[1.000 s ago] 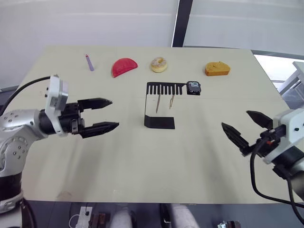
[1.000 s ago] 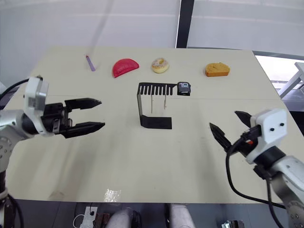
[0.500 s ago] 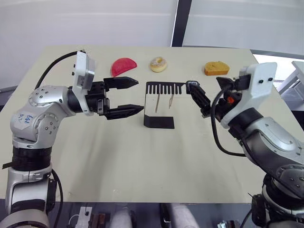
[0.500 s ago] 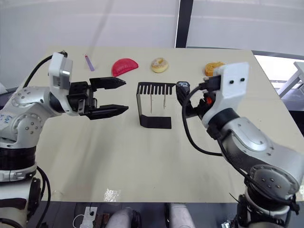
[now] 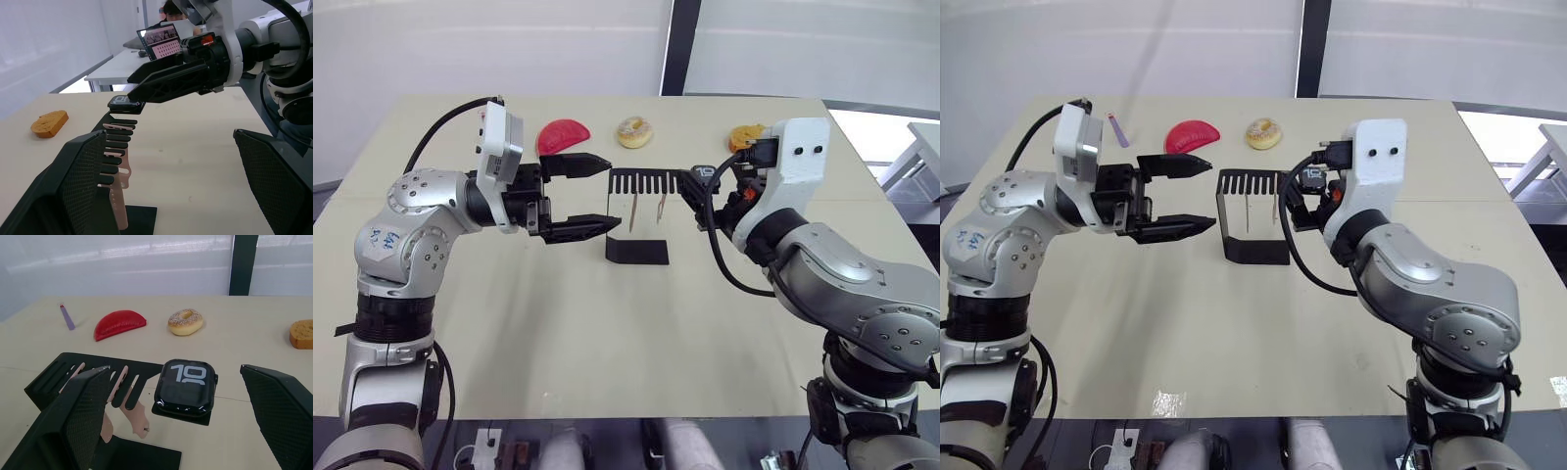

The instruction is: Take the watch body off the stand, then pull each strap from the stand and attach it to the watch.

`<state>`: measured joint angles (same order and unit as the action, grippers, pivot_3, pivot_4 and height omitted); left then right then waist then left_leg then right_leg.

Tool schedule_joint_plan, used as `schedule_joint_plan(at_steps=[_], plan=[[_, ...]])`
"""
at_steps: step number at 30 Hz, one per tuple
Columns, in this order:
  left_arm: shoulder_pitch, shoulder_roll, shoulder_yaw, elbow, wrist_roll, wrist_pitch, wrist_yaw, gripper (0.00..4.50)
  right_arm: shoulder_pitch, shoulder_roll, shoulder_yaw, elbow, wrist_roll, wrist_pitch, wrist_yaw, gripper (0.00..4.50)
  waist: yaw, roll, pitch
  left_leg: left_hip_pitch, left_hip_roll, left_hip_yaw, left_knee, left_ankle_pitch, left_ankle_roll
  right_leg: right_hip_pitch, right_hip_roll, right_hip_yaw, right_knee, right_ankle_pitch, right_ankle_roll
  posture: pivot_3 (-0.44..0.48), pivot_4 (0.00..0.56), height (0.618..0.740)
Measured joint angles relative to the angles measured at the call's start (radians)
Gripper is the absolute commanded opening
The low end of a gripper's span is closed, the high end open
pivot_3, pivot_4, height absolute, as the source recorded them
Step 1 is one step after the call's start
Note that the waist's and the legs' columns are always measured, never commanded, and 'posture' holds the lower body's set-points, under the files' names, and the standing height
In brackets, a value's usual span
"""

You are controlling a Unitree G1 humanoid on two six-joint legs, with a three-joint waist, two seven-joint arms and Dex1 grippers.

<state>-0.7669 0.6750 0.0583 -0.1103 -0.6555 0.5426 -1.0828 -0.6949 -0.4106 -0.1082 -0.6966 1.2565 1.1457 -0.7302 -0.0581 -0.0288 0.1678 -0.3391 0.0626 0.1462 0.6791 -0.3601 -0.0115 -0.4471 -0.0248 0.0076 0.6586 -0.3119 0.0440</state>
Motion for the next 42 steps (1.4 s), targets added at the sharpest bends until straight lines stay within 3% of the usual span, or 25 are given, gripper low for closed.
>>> schedule_joint_plan(at_steps=[23, 26, 28, 42], plan=[[-0.007, -0.006, 0.000, -0.002, 0.003, 0.002, 0.036, 4.46, -0.019, 0.035, 0.028, 0.076, -0.114, -0.006, 0.028, 4.50, -0.001, 0.000, 0.000, -0.001, 0.000, 0.000, 0.000, 0.000, 0.000, -0.001, 0.000, 0.000, 0.000, 0.000, 0.000, 0.000, 0.150, 0.737], [-0.007, -0.006, 0.000, -0.007, 0.003, 0.002, 0.042, 4.50, -0.026, 0.041, 0.028, 0.076, -0.119, -0.006, 0.036, 3.67, -0.001, 0.000, 0.000, -0.001, 0.000, 0.000, 0.000, 0.000, 0.000, -0.001, 0.000, 0.000, 0.000, 0.000, 0.000, 0.000, 0.150, 0.737], [-0.007, -0.006, 0.000, -0.008, 0.003, 0.002, 0.043, 4.50, -0.026, 0.042, 0.028, 0.076, -0.119, -0.005, 0.042, 2.82, -0.001, 0.000, 0.000, -0.001, 0.000, 0.000, 0.000, 0.000, 0.000, -0.001, 0.000, 0.000, 0.000, 0.000, 0.000, 0.000, 0.150, 0.737], [-0.007, -0.006, 0.000, -0.032, 0.003, 0.013, 0.046, 4.50, -0.028, 0.048, 0.028, 0.086, -0.149, 0.018, 0.062, 2.82, -0.001, 0.000, 0.000, -0.001, 0.000, 0.000, -0.001, 0.000, 0.000, -0.001, 0.000, 0.000, -0.001, 0.000, 0.000, 0.000, 0.150, 0.737]])
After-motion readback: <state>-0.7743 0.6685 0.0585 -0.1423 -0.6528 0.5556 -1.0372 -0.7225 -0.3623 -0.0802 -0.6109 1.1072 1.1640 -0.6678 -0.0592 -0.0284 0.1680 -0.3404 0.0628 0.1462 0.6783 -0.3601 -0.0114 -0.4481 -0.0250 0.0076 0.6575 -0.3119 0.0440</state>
